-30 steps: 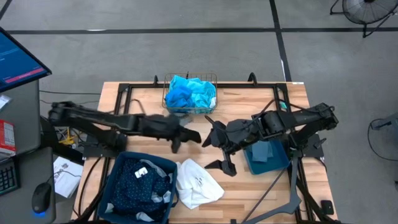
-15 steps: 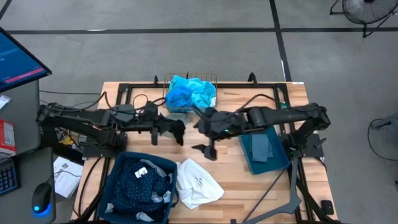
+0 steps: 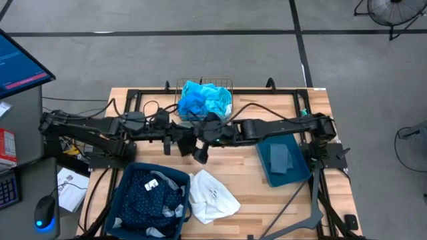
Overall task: Pick & Place Cloths
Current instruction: Put the black sock into the blue bin
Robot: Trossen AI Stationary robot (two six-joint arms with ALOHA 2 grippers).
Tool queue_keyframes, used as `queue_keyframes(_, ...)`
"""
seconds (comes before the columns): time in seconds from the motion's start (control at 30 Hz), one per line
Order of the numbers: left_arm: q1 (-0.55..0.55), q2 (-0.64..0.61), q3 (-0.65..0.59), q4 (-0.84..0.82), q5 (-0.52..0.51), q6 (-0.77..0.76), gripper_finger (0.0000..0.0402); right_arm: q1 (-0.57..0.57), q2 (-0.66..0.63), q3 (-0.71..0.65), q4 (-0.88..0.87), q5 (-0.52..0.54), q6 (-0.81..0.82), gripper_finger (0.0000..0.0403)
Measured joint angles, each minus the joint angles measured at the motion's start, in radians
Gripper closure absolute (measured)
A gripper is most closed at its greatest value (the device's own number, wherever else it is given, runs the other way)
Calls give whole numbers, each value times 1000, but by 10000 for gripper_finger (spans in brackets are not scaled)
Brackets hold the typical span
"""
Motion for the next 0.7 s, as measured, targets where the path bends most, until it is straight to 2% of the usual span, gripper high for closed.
queue_keyframes(0.1,0,0,0,2,0,0,401,-1,0,-2,14,85,15,33)
queue_keyframes(0.2,0,0,0,3,0,0,401,-1,-13,0,11,115,15,79)
queue_keyframes(0.3,0,0,0,2,0,2,401,1,-17,0,10,111,15,171)
queue_keyframes(0.43,0,0,0,4,0,3,401,-3,-26,-1,-18,58,14,353)
queue_keyframes(0.47,0,0,0,5,0,3,401,-5,-28,-1,-18,49,14,376)
queue_keyframes(0.57,0,-1,0,5,0,3,401,-6,-31,-1,-43,40,47,390)
queue_keyframes(0.7,0,-6,1,10,0,3,392,-5,-91,40,-179,59,68,397)
